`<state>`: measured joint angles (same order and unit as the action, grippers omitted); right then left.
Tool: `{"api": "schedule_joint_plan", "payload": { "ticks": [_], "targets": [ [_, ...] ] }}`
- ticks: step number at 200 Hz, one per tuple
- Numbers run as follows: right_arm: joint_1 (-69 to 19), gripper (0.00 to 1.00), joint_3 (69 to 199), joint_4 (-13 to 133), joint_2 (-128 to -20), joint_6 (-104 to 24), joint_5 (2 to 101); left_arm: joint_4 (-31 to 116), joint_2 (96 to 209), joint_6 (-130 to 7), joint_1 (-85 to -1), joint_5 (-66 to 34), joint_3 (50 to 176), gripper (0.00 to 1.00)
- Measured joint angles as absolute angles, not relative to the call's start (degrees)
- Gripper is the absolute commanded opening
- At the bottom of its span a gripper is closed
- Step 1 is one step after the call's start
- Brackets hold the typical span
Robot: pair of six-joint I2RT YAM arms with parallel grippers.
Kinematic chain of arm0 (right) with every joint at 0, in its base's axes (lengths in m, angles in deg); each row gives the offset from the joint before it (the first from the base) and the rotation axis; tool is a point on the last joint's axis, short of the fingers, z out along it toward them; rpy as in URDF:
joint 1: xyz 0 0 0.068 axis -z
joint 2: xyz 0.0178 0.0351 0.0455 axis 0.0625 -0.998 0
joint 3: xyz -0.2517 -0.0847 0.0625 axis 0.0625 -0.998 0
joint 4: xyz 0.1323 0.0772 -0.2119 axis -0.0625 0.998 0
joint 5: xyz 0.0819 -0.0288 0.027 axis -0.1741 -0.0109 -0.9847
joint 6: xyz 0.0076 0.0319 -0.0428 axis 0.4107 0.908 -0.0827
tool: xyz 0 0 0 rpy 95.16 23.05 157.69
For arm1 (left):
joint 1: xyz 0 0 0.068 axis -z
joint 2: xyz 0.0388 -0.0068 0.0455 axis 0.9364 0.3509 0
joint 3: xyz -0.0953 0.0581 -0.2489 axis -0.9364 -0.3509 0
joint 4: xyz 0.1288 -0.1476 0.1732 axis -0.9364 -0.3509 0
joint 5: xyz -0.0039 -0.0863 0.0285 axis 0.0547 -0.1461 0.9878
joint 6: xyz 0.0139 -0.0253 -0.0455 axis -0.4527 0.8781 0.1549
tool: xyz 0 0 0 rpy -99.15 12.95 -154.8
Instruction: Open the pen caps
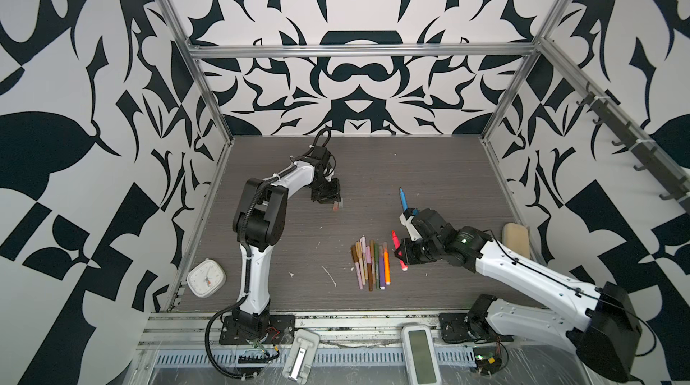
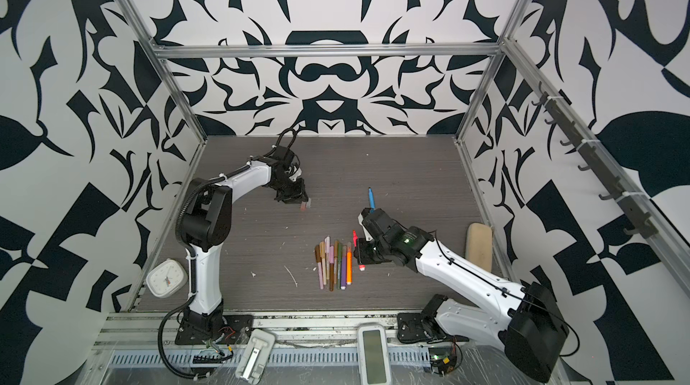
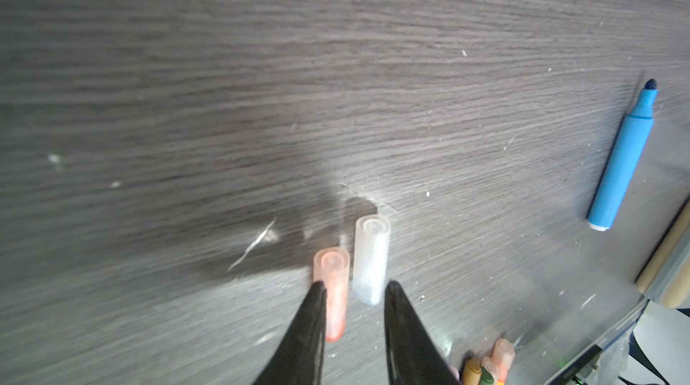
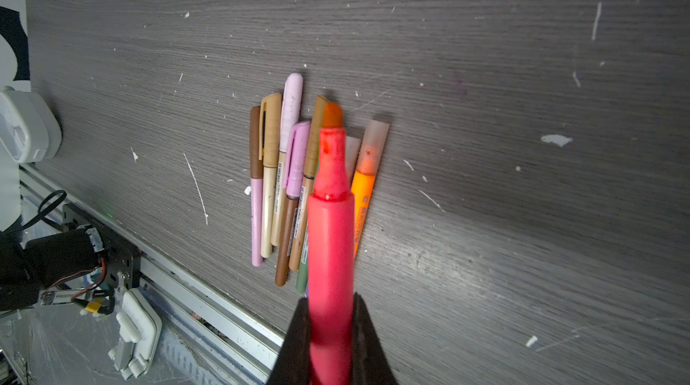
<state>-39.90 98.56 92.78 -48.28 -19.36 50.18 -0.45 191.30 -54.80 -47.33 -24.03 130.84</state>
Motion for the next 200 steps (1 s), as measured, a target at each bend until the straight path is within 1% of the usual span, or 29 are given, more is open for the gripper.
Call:
{"api": "schedule_joint_plan", "payload": {
  "ticks": [200],
  "targets": [
    [-39.9,0.0,98.6,92.7,-48.3,-19.3,50.2,-0.5,192.1,-54.8,-47.3,-24.0,130.8,0.31]
  ]
}}
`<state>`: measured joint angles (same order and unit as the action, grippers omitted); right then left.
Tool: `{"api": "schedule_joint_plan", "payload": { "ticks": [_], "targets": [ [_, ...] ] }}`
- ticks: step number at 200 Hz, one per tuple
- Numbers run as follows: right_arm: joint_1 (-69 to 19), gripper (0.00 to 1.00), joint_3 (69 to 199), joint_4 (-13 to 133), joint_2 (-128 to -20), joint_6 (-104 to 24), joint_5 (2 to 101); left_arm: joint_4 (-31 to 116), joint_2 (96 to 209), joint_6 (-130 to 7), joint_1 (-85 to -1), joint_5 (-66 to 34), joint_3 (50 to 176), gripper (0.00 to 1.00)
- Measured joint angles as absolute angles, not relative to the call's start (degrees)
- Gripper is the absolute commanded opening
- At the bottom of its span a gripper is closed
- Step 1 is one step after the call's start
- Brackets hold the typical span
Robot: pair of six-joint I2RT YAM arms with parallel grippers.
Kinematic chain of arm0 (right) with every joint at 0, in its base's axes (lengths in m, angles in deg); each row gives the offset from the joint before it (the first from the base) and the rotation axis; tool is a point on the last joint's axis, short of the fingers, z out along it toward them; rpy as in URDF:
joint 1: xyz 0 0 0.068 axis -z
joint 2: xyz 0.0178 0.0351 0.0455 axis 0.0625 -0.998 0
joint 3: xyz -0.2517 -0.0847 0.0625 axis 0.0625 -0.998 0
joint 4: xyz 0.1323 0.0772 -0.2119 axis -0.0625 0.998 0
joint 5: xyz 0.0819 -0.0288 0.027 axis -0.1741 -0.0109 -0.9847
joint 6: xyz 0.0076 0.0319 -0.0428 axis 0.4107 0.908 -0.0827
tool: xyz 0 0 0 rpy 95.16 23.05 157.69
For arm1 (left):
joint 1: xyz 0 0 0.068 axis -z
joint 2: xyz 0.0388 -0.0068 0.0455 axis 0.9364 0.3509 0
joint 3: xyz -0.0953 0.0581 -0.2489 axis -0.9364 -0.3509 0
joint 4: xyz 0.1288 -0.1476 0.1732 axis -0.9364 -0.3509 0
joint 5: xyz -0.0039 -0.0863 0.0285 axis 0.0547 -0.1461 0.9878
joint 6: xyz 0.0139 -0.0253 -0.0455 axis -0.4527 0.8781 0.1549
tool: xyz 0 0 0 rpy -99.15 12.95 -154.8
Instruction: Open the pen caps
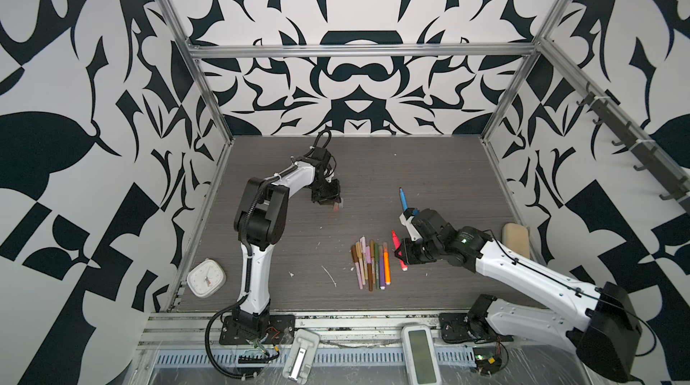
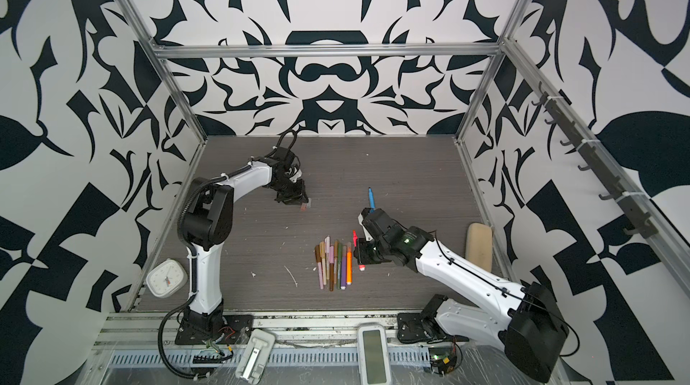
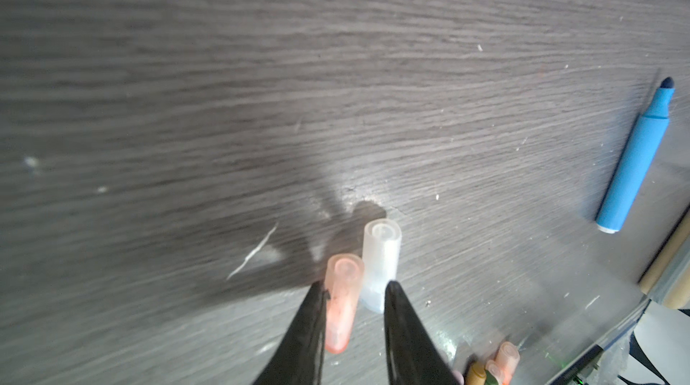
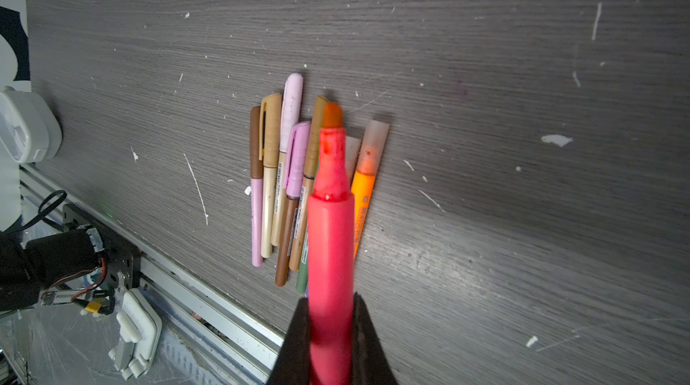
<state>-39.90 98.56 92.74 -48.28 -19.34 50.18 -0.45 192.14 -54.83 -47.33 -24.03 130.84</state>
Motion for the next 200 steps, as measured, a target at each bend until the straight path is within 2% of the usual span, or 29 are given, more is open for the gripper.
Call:
{"api": "schedule_joint_plan", "payload": {
  "ticks": [178,191,200],
  "targets": [
    [-39.5,0.0,99.3,94.3,-48.6,-20.5,51.4,-0.6,192.1,-54.4,-47.3,-24.4,130.8,0.31],
    [-38.5,0.0,101.5,96.4,-49.7,-22.4,51.9,-0.9,192.1,-54.3,-47.3,-24.2,130.8,0.32],
    [-36.9,0.0,103.4,97.5,-50.6,-24.0,52.1,-1.5,192.1,-54.3,-47.3,-23.9,131.0,0.36]
  ]
}}
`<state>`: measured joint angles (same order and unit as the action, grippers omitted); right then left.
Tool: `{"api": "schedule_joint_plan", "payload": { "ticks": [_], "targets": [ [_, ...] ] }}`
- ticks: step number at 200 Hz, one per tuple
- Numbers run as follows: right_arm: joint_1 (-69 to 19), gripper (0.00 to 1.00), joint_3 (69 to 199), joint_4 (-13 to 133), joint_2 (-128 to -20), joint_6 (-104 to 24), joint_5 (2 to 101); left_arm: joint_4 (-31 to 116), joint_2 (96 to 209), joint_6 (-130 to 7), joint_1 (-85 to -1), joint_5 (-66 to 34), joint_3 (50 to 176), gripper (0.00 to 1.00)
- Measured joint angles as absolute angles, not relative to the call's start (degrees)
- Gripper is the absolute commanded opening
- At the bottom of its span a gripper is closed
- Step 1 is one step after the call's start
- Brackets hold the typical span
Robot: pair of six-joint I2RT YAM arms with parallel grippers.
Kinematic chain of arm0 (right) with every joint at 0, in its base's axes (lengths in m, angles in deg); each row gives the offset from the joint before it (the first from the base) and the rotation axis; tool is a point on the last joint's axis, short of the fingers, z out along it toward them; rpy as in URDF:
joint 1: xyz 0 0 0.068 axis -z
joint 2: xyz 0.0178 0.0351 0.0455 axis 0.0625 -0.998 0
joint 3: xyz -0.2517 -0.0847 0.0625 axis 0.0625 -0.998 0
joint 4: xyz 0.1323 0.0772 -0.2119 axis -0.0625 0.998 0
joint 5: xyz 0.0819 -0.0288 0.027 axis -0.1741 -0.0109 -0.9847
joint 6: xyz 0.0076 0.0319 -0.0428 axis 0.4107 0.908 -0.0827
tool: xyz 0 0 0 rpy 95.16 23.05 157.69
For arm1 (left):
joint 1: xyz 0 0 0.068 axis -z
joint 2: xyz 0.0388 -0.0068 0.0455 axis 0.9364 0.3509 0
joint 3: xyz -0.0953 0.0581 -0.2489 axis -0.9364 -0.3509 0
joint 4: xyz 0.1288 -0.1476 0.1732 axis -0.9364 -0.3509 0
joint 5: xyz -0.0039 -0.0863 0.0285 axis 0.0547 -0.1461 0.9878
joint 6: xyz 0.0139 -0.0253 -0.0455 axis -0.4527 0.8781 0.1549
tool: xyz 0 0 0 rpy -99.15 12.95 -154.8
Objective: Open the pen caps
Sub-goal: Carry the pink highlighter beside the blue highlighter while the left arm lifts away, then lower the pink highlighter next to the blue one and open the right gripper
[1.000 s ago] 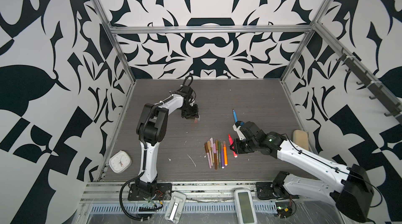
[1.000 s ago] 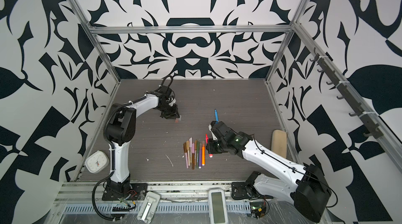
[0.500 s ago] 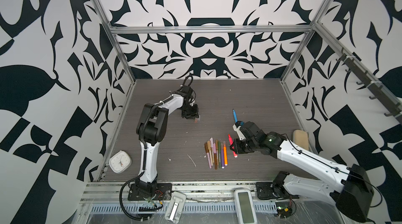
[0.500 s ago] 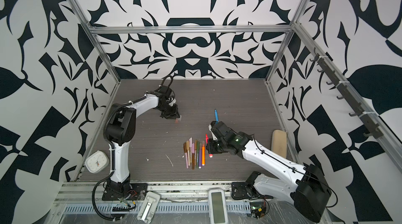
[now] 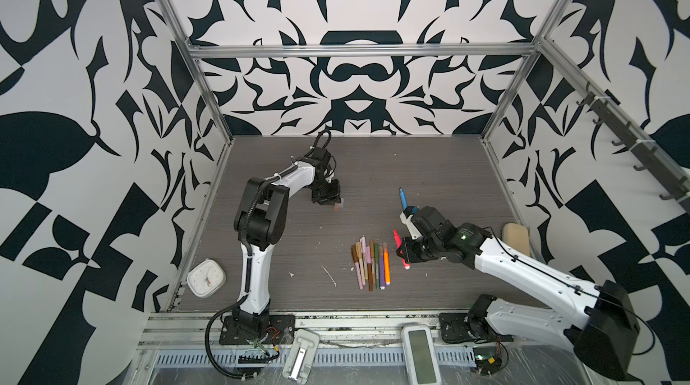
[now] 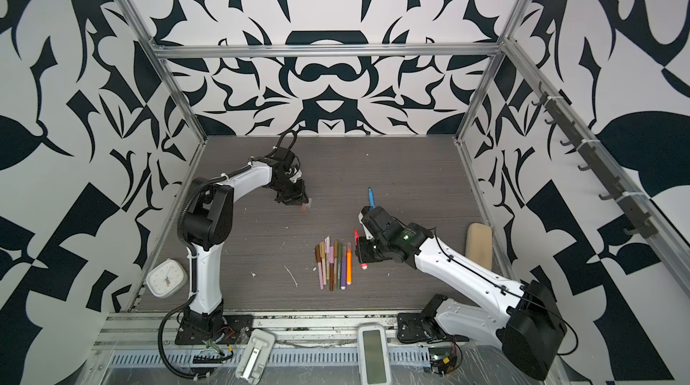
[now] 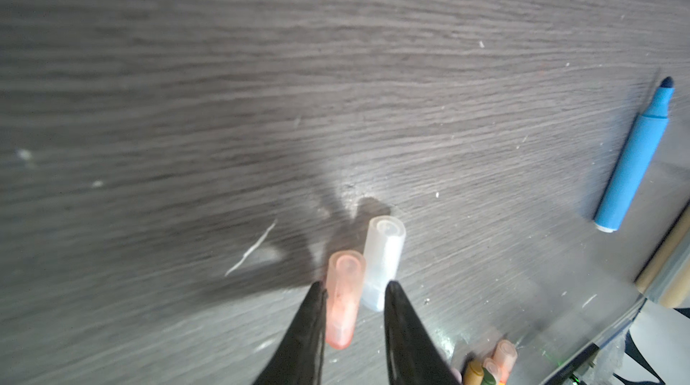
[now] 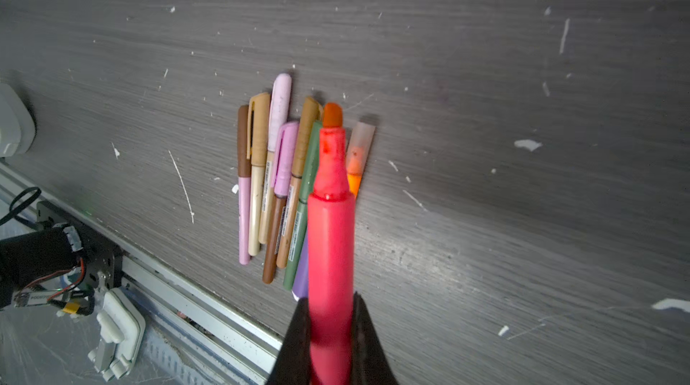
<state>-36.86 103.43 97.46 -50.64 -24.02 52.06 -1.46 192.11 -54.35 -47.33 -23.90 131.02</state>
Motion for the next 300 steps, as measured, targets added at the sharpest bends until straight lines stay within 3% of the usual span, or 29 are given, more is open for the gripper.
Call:
{"api": "schedule_joint_plan", "payload": {
  "ticks": [52,58,61,63,66,107,127,188,231,264,300],
  "targets": [
    [-19.3,0.0,114.0,98.5,-58.4,-34.9,49.7,-4.6,186.2,-55.4,-47.3,-20.9,135.7,0.5],
    [-16.9,0.0,114.8,98.2,-60.0,-36.2,49.3,-4.3,184.1,-55.7,-47.3,-20.5,135.7,0.61],
    [-15.9,0.0,115.2,98.0,-60.8,-36.9,49.0,-4.0,183.0,-55.8,-47.3,-20.3,135.5,0.78],
    [-15.2,0.0,115.4,97.8,-61.4,-37.2,48.8,-3.9,182.2,-55.8,-47.3,-20.1,135.5,0.95],
    [-13.9,0.0,115.8,97.5,-62.5,-37.9,48.5,-3.1,180.6,-56.4,-47.3,-19.6,135.0,1.0],
    [-3.0,0.0,119.7,93.2,-76.8,-43.0,45.4,17.7,150.1,-58.5,-47.9,-14.0,116.2,0.99],
    [-1.3,0.0,124.1,91.9,-84.9,-44.2,43.9,25.9,143.3,-60.0,-48.5,-12.3,111.1,0.99],
    [-1.4,0.0,128.5,85.9,-95.9,-44.7,37.9,28.1,149.3,-61.1,-48.8,-10.2,109.0,0.99],
    [-1.4,0.0,128.5,84.3,-97.0,-44.4,35.8,35.3,139.9,-63.1,-48.8,-8.6,100.4,0.99],
    [-1.4,0.0,128.3,83.3,-97.0,-44.4,34.8,36.4,138.5,-63.9,-48.8,-5.3,101.1,0.99],
    [-1.4,0.1,128.2,83.2,-97.0,-44.4,34.4,35.1,140.0,-64.3,-48.8,-2.1,102.4,0.99]
  ]
}}
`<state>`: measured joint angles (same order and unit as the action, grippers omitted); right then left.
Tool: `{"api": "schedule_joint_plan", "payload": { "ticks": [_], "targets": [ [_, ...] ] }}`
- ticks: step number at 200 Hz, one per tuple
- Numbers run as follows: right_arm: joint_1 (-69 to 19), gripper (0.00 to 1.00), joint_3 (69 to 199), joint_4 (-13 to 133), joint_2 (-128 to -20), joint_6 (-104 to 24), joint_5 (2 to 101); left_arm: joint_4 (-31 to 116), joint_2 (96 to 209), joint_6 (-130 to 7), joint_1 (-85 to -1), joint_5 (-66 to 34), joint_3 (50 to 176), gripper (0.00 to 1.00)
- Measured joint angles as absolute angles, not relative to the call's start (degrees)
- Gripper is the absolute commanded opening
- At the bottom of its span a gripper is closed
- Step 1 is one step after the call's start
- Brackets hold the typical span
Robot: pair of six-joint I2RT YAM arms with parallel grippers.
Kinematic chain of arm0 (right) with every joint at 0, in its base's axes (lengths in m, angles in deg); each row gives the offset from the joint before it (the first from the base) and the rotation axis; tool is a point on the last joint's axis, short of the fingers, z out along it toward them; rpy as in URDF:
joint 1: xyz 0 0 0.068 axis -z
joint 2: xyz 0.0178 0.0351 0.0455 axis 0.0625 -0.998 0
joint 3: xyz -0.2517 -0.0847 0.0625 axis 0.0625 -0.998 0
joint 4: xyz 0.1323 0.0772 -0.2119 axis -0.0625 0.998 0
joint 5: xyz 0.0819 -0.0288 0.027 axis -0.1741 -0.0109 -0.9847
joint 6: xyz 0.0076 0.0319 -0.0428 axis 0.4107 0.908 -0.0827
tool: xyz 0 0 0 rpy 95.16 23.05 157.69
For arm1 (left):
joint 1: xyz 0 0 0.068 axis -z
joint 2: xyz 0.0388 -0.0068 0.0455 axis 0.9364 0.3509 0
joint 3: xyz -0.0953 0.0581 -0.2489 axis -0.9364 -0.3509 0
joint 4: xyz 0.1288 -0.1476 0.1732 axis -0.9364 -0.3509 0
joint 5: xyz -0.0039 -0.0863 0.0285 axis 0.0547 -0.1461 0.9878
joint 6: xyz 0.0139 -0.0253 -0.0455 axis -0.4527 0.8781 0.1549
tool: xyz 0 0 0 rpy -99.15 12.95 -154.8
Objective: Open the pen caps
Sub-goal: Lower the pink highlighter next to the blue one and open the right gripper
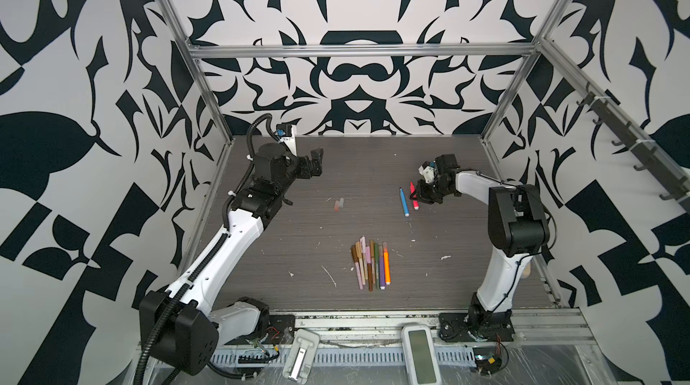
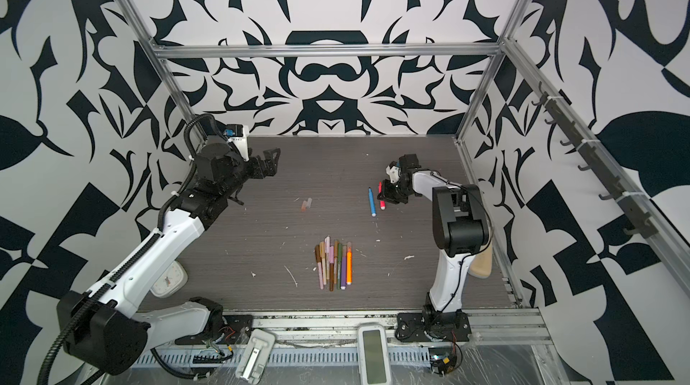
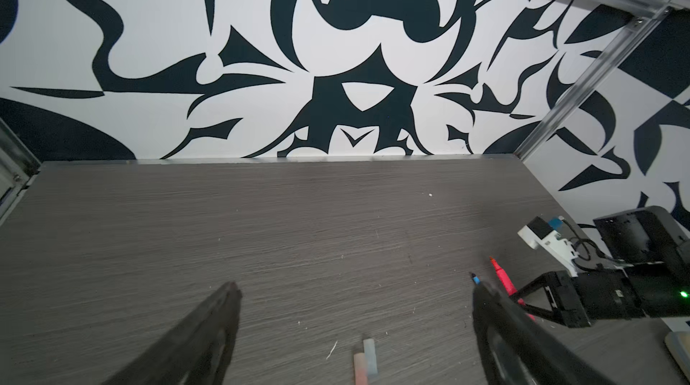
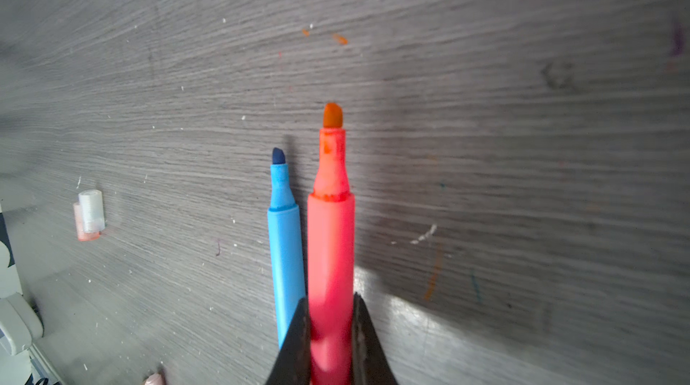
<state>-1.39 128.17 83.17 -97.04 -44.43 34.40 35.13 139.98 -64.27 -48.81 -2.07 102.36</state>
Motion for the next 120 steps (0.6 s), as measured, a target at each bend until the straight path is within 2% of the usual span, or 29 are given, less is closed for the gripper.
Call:
{"api": "schedule_joint_plan", "payload": {
  "ticks": [60,120],
  "targets": [
    [-1.4,0.37,126.9,82.8,-97.0,-44.3,34.2,34.1,140.0,-64.5,-48.8,-1.4,102.4,0.99],
    [-1.4,0.39,126.5,82.2,-97.0,-44.3,32.7,33.1,140.3,-64.5,-48.8,-1.5,102.6,0.99]
  ]
}}
